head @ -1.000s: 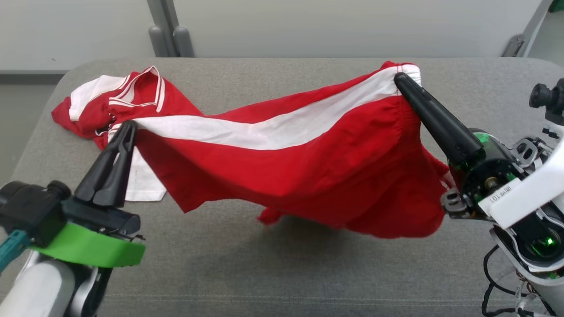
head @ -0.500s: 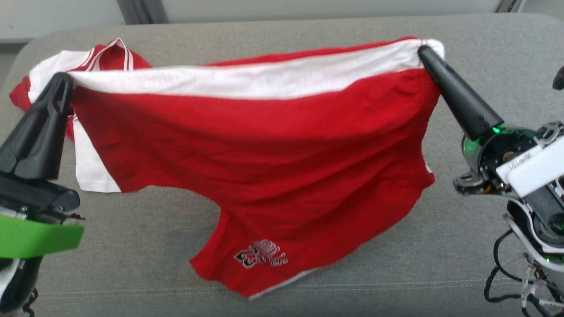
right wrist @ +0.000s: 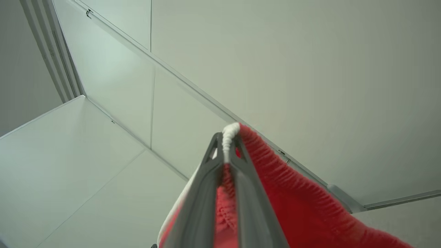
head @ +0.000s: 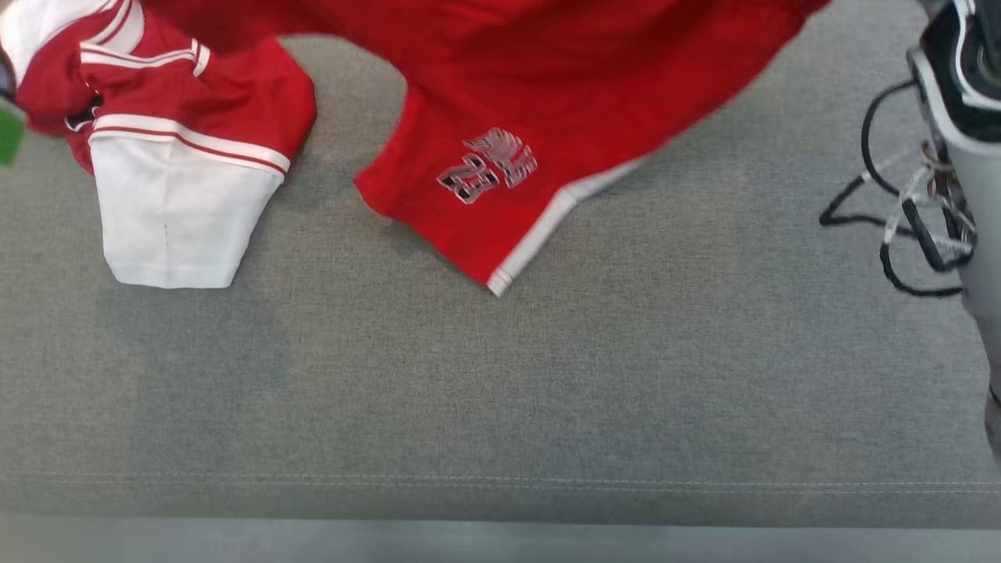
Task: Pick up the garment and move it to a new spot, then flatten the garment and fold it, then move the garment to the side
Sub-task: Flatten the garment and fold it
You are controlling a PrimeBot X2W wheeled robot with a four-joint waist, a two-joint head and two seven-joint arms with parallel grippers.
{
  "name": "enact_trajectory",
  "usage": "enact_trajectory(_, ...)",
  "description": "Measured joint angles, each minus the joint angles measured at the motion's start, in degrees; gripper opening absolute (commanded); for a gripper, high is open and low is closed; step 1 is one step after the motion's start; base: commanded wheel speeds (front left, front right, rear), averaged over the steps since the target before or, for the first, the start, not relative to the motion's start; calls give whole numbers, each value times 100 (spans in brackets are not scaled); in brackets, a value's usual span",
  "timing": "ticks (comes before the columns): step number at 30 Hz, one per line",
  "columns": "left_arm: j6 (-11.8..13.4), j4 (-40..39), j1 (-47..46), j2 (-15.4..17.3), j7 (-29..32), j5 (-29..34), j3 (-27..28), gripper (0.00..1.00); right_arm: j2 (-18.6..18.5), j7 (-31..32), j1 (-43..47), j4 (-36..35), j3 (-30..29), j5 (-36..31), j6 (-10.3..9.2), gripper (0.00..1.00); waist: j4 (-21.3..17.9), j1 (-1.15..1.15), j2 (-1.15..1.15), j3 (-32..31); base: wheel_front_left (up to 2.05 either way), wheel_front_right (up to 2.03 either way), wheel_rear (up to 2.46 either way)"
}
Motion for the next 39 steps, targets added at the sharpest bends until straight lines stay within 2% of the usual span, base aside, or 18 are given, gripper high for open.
enact_trajectory(3, 31, 244, -751, -210, -138, 118, 170, 0, 215, -240, -678, 545, -2, -436, 1, 0, 49, 0, 0, 245, 0, 0, 0)
enact_trajectory(7, 31, 357, -1551, -282, -457, 414, 286, 0, 319, -400, -1530, 825, -5, -837, 2, 0, 111, 0, 0, 572, 0, 0, 0)
enact_trajectory(11, -10, 353, -1798, -346, -759, 428, 350, 0, 358, -419, -1970, 834, -8, -914, 2, 0, 166, 0, 0, 904, 0, 0, 0)
enact_trajectory(14, -66, 285, -1774, -583, -1048, 364, 275, 0, 280, -241, -1942, 806, 169, -864, 1, 0, 195, 1, 0, 1148, 0, 0, 0)
enact_trajectory(18, -113, 267, -1093, -873, -1379, 292, 0, 0, 68, -12, -1245, 815, 358, -634, 130, 0, 227, 1, 0, 1394, 0, 0, 0)
enact_trajectory(24, -154, 468, 979, -1098, -1651, 98, -582, 0, -188, 151, 572, 834, 499, -245, 556, 0, 224, 1, 0, 1384, 0, 0, 0)
enact_trajectory(28, -154, 544, 1861, -1066, -1813, -11, -623, 1, -256, 102, 1421, 730, 431, 14, 790, 0, 197, 0, 0, 1172, 0, 0, 0)
enact_trajectory(33, -154, 377, 2381, -949, -1957, 15, -658, 3, -266, -27, 1978, 456, 321, 176, 1047, 0, 98, 0, 0, 808, 0, 0, 0)
enact_trajectory(36, -154, 230, 2660, -950, -1976, 41, -733, 6, -371, -47, 2372, 333, 310, 219, 1125, 0, 38, 0, 0, 577, 0, 0, 0)
enact_trajectory(39, -154, 145, 2993, -973, -1982, 47, -861, 13, -548, -75, 2854, 207, 300, 277, 1163, 0, -10, 0, 0, 338, 0, 0, 0)
